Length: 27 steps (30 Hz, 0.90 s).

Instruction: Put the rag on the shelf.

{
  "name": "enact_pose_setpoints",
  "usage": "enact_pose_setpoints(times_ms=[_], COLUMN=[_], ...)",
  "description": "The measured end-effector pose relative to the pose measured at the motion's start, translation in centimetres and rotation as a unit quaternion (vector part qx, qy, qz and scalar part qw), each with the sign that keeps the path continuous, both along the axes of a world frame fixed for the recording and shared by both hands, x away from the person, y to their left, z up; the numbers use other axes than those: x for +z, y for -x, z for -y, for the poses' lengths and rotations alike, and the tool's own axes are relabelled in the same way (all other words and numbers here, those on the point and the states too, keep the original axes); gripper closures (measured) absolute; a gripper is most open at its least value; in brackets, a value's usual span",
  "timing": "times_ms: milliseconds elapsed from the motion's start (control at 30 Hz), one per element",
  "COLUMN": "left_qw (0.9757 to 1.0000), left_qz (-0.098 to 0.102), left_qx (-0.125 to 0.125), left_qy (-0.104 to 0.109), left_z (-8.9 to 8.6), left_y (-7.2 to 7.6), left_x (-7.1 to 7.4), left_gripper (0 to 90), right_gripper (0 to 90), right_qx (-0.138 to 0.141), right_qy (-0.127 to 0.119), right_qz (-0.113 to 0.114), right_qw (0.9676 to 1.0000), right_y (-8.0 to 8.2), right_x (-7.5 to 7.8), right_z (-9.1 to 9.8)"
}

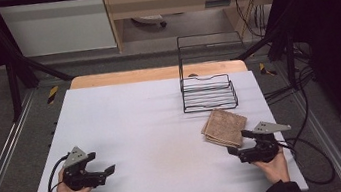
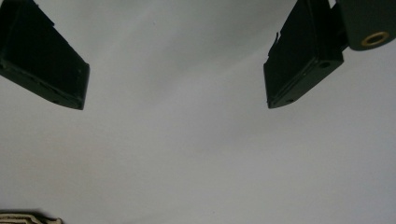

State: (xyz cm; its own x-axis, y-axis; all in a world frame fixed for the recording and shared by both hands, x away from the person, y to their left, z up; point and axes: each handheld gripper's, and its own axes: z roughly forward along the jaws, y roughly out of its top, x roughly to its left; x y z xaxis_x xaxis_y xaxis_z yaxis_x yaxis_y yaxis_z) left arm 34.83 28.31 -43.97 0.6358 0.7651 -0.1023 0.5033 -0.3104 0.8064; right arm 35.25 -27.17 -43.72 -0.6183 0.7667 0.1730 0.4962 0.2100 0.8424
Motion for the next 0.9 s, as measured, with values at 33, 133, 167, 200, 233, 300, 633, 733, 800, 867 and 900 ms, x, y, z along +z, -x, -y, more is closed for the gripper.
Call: enact_pose_setpoints(times_ms=[33, 133, 167, 200, 233, 300, 633, 733, 800, 867, 900], left_qw=[1.0000, 1.0000, 1.0000, 1.0000, 1.0000, 1.0000, 1.0000, 1.0000, 1.0000, 1.0000, 1.0000], left_qz=[-0.001, -0.001, -0.001, 0.000, 0.000, 0.001, 0.002, 0.002, 0.002, 0.002, 0.002], left_qx=[0.000, 0.002, 0.002, 0.001, 0.001, 0.001, 0.001, 0.002, 0.003, 0.003, 0.004], left_qy=[0.001, 0.000, 0.000, -0.002, -0.002, -0.003, -0.006, -0.007, -0.007, -0.008, -0.008], left_z=[0.0, 0.1, 0.1, 0.1, 0.1, 0.2, 0.2, 0.2, 0.2, 0.2, 0.2], left_y=[0.0, 0.0, 0.0, 0.0, 0.0, 0.0, 0.0, 0.0, 0.0, 0.0, 0.0], left_x=[0.0, 0.0, 0.0, 0.0, 0.0, 0.0, 0.0, 0.0, 0.0, 0.0, 0.0], left_gripper=[6.6, 6.7, 6.7, 6.8, 6.8, 6.8, 7.1, 7.1, 7.2, 7.3, 7.3], right_gripper=[13.1, 23.9, 26.3, 28.0, 28.0, 33.1, 40.9, 44.3, 47.2, 52.2, 55.1], right_qx=[-0.001, 0.004, 0.008, 0.009, 0.009, 0.018, 0.019, 0.024, 0.022, 0.020, 0.017], right_qy=[0.001, 0.007, 0.011, 0.013, 0.013, 0.029, 0.083, 0.098, 0.110, 0.121, 0.125], right_qz=[0.002, 0.007, 0.008, 0.006, 0.006, 0.007, -0.014, -0.016, -0.015, -0.011, -0.009], right_qw=[1.0000, 0.9999, 0.9999, 0.9998, 0.9998, 0.9994, 0.9963, 0.9948, 0.9936, 0.9924, 0.9920], right_y=[0.0, -0.5, -0.7, -0.9, -0.9, -1.6, -4.3, -5.2, -5.5, -5.7, -5.7], right_x=[0.0, 0.2, 0.3, 0.3, 0.3, 0.4, -0.7, -1.2, -1.4, -1.4, -1.4], right_z=[-0.2, -1.3, -1.7, -2.1, -2.1, -3.4, -6.5, -7.4, -7.6, -7.8, -7.9])
